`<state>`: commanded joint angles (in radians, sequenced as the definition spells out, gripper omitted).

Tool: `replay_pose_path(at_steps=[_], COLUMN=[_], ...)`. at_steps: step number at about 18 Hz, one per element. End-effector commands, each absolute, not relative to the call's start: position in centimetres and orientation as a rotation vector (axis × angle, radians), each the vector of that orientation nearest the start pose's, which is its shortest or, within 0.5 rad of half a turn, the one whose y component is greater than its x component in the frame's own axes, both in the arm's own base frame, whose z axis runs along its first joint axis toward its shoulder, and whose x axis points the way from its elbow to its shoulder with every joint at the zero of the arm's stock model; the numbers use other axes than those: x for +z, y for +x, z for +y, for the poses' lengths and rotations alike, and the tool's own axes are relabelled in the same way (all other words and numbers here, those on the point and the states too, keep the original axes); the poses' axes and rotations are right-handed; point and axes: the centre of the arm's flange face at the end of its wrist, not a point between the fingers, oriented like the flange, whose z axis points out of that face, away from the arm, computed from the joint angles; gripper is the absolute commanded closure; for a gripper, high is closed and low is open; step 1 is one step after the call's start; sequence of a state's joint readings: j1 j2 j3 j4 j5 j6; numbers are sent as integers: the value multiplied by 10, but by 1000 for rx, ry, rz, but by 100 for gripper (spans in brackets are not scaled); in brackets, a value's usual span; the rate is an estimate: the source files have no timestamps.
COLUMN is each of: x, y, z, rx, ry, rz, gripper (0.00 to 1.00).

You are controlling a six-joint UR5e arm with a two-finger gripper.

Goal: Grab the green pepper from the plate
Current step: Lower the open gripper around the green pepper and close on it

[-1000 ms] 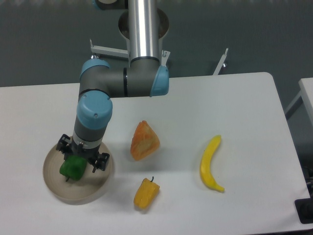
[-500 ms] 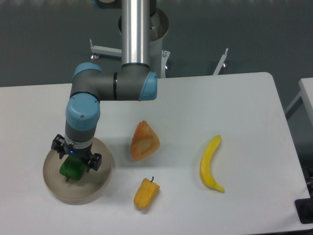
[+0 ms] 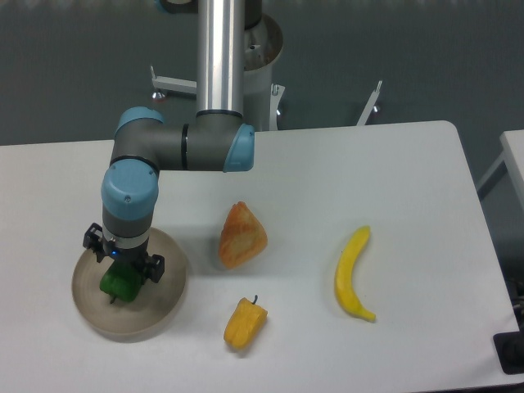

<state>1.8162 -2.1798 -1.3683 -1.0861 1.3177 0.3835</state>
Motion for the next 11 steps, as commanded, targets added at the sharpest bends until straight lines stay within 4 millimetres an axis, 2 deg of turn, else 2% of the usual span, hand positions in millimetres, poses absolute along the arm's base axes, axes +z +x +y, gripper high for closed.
replay_pose_path(at_steps=[6, 8, 11], x=[262, 261, 261], y=[-20, -20, -20], z=[729, 729, 730], rx=[-319, -322, -324], ry=[-2965, -2966, -2964], rz=[222, 222, 229], gripper=[1, 12, 39])
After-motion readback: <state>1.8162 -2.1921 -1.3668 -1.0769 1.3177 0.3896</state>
